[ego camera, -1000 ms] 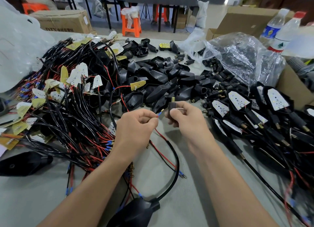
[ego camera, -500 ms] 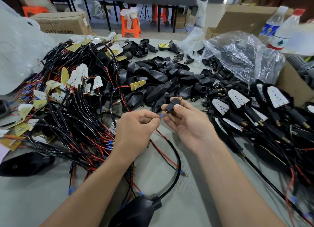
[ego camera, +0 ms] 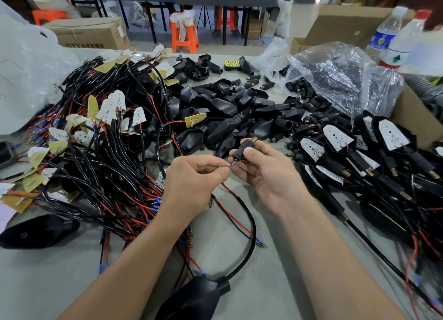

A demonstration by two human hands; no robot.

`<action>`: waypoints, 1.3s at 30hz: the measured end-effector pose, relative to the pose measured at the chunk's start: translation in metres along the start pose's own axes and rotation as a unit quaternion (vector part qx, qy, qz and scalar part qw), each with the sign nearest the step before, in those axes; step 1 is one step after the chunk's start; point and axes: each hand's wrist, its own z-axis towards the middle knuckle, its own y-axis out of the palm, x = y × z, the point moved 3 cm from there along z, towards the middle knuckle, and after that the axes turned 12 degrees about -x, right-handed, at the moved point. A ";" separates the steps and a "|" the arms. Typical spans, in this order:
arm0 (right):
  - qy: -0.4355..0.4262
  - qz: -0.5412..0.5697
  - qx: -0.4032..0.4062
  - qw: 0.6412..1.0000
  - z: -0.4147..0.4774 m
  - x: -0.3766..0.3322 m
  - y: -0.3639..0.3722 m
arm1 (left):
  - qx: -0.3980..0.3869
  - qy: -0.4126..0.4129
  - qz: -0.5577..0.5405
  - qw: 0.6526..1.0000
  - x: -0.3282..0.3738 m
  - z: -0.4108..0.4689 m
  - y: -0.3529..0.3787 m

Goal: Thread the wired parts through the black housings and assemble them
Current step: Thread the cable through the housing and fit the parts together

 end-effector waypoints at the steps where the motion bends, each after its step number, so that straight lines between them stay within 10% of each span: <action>1: 0.000 0.004 0.002 1.000 0.000 0.000 0.000 | 0.002 0.002 0.000 1.000 0.000 0.000 0.000; 21: -0.014 0.067 -0.056 0.996 -0.003 -0.002 0.009 | -0.066 -0.039 -0.017 0.997 -0.011 0.004 0.010; 29: -0.006 -0.170 -0.060 0.984 -0.006 -0.001 0.008 | -0.092 -0.015 0.044 0.995 -0.011 -0.001 0.011; 39: 0.001 -0.203 -0.043 0.978 -0.004 -0.001 0.002 | -0.001 -0.041 0.056 0.998 -0.012 -0.002 0.007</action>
